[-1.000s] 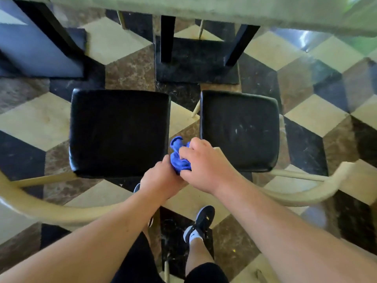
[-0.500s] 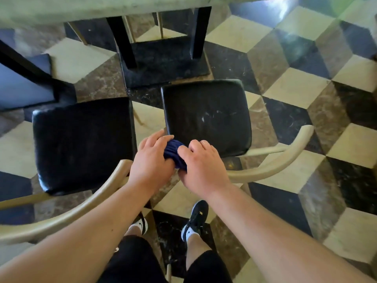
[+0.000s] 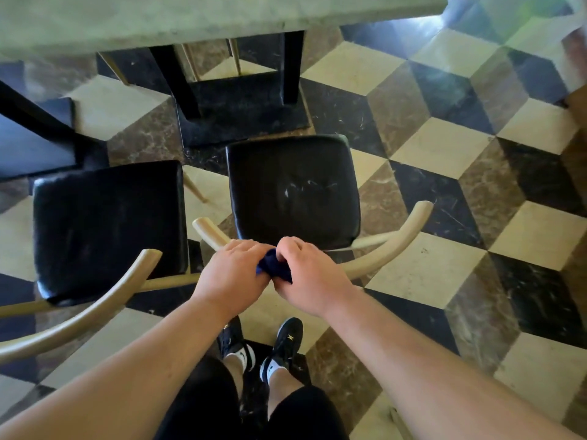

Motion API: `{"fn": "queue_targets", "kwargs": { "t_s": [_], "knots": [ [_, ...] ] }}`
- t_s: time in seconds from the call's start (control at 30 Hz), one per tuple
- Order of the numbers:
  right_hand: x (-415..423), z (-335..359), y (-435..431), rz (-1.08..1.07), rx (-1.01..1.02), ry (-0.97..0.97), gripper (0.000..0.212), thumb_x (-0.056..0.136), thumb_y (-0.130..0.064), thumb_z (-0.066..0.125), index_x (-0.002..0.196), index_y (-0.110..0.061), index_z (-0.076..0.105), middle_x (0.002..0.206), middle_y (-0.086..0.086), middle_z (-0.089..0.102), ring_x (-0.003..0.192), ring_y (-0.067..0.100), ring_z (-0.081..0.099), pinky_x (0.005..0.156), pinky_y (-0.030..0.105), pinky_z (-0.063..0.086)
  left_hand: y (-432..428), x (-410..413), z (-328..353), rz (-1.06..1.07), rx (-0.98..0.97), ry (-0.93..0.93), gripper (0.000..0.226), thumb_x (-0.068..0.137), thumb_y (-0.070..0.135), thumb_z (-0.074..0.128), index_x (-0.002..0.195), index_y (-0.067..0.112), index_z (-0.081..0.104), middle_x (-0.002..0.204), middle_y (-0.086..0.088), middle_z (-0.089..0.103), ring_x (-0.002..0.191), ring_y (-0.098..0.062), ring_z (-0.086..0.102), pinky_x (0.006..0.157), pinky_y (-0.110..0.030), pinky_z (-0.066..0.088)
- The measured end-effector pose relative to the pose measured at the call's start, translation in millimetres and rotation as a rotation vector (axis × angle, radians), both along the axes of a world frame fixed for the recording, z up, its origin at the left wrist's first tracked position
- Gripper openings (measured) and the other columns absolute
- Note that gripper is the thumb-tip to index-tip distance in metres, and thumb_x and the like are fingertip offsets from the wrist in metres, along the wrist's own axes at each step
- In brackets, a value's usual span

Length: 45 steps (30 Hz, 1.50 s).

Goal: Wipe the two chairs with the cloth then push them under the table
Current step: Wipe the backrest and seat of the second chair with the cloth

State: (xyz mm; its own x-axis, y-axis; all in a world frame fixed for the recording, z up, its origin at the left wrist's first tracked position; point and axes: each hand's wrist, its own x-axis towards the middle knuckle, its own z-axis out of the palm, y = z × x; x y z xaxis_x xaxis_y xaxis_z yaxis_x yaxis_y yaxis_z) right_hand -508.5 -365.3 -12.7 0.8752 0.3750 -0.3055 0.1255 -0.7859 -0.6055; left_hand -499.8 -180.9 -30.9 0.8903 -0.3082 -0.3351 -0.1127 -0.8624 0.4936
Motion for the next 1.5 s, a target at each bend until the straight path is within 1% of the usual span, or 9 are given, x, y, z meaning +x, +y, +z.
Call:
{"fn": "queue_targets", "kwargs": {
  "t_s": [0.13,0.27,0.4,0.57,0.93,1.07,1.17,1.37,1.5],
  "knots": [
    [-8,-7,-23,0.063,-0.155,-0.04,0.052,0.088,-0.032,0.069,0.136,-0.023,0.05,0.122,-0.003,0.057,0.108,0.02,0.054,0.089,0.036,0.052,-4,12,-13,-0.042,0.212,0.03,0.081,0.086,0.08,0.042,0.152,0.035,0.05,0.154,0.008,0.055,0.148,-0.019,0.04,0.129,-0.049,0.009],
    [-15,-10,-63,0.035,-0.301,-0.061,0.042,0.087,-0.034,0.062,0.127,-0.02,0.06,0.11,-0.002,0.052,0.102,0.023,0.05,0.091,0.038,0.046,-9,27,-28,-0.116,0.391,0.05,0.086,0.088,0.088,0.013,0.126,0.037,0.071,0.127,0.007,0.072,0.133,-0.019,0.054,0.127,-0.054,-0.004],
    [-15,-12,-115,-0.044,-0.362,-0.073,0.037,0.089,-0.031,0.056,0.123,-0.016,0.062,0.113,0.0,0.054,0.108,0.025,0.049,0.097,0.041,0.044,-26,32,-33,-0.117,0.53,0.063,0.079,0.092,0.079,0.007,0.092,0.037,0.074,0.1,0.008,0.074,0.112,-0.021,0.062,0.122,-0.06,0.005],
    [-1,-21,-197,-0.099,-0.402,-0.112,0.035,0.095,-0.024,0.06,0.128,-0.014,0.056,0.142,0.003,0.053,0.147,0.028,0.036,0.122,0.046,0.031,-46,29,-36,-0.083,0.514,0.032,0.074,0.093,0.078,0.006,0.087,0.041,0.07,0.074,0.017,0.066,0.088,-0.011,0.065,0.111,-0.052,0.027],
    [55,-35,-228,-0.16,-0.508,-0.147,0.025,0.096,-0.021,0.061,0.119,-0.009,0.063,0.146,0.011,0.058,0.152,0.034,0.032,0.127,0.05,0.017,-43,24,-47,0.041,0.453,-0.092,0.057,0.097,0.07,0.029,0.076,0.035,0.069,0.068,0.014,0.065,0.078,-0.013,0.066,0.108,-0.05,0.036],
    [48,-21,-164,0.052,-0.426,-0.047,0.008,0.088,-0.025,0.059,0.088,-0.018,0.063,0.093,0.002,0.07,0.111,0.03,0.065,0.095,0.04,0.045,-43,28,-40,0.039,0.43,-0.008,0.051,0.096,0.069,0.032,0.091,0.037,0.072,0.083,0.013,0.074,0.089,-0.011,0.068,0.11,-0.046,0.033],
    [37,-13,-96,0.108,-0.28,0.198,0.011,0.087,-0.032,0.048,0.082,-0.024,0.053,0.078,-0.005,0.056,0.081,0.024,0.059,0.064,0.04,0.04,-35,30,-37,0.017,0.371,-0.004,0.051,0.097,0.069,0.034,0.101,0.035,0.072,0.089,0.012,0.076,0.092,-0.013,0.07,0.106,-0.044,0.037],
    [41,-14,30,-0.08,0.109,0.463,0.015,0.095,-0.034,0.047,0.082,-0.027,0.05,0.078,-0.004,0.058,0.074,0.021,0.056,0.064,0.04,0.039,12,48,-41,0.241,0.294,-0.165,0.036,0.106,0.045,0.041,0.106,0.027,0.072,0.106,0.005,0.074,0.116,-0.022,0.063,0.125,-0.053,0.023],
    [75,-32,84,-0.294,0.327,0.623,0.022,0.095,-0.032,0.046,0.091,-0.016,0.061,0.091,0.009,0.068,0.088,0.028,0.061,0.081,0.046,0.046,40,72,-51,0.572,-0.013,-0.089,0.037,0.11,0.042,0.038,0.136,0.027,0.061,0.131,0.002,0.068,0.122,-0.022,0.06,0.1,-0.044,0.051]
  ]
}}
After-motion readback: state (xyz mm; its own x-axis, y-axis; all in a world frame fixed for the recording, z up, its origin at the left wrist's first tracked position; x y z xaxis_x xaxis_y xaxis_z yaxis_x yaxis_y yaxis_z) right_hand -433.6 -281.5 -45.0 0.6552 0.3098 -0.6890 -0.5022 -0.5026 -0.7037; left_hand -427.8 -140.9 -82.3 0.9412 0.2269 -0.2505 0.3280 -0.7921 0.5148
